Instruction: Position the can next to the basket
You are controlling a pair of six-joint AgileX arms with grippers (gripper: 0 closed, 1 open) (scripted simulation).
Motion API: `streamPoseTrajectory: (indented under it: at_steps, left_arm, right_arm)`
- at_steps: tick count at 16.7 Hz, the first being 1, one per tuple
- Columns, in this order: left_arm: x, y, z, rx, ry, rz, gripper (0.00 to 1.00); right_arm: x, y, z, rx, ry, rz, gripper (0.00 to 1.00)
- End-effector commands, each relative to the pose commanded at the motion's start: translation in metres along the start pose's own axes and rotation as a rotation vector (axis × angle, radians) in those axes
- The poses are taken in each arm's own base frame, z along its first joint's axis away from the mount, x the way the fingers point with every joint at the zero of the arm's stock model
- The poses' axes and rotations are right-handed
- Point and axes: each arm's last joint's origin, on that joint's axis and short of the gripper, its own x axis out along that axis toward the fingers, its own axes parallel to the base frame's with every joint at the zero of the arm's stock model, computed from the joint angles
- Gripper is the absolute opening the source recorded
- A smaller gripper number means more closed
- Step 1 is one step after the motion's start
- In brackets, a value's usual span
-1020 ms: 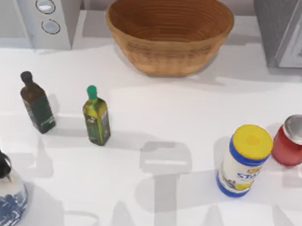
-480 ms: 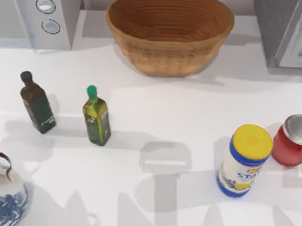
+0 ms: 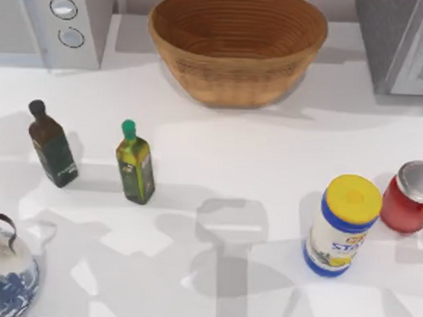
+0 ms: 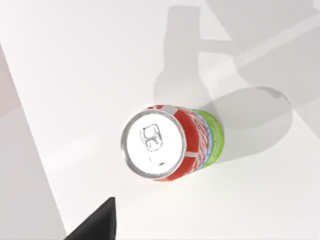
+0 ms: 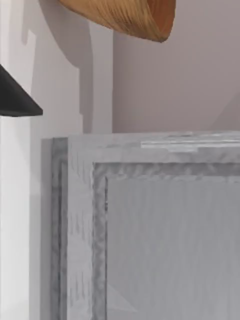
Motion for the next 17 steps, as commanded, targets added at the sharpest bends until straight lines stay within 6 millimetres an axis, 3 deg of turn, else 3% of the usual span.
streamPoseTrajectory:
  at_steps: [4, 9, 12, 17]
  left_arm:
    - [0.052, 0.045, 0.021, 0.147, 0.228, -0.201, 1.0]
    - [0.106, 0.086, 0.029, 0.247, 0.328, -0.401, 1.0]
    - [0.122, 0.098, 0.03, 0.27, 0.33, -0.455, 1.0]
    - [0.125, 0.1, 0.03, 0.273, 0.328, -0.464, 1.0]
  right_arm:
    - [0.0, 0.0, 0.0, 0.0, 0.0, 0.0, 1.0]
    - [0.0, 0.0, 0.0, 0.0, 0.0, 0.0, 1.0]
    - [0.0, 0.0, 0.0, 0.0, 0.0, 0.0, 1.0]
    - [0.0, 0.0, 0.0, 0.0, 0.0, 0.0, 1.0]
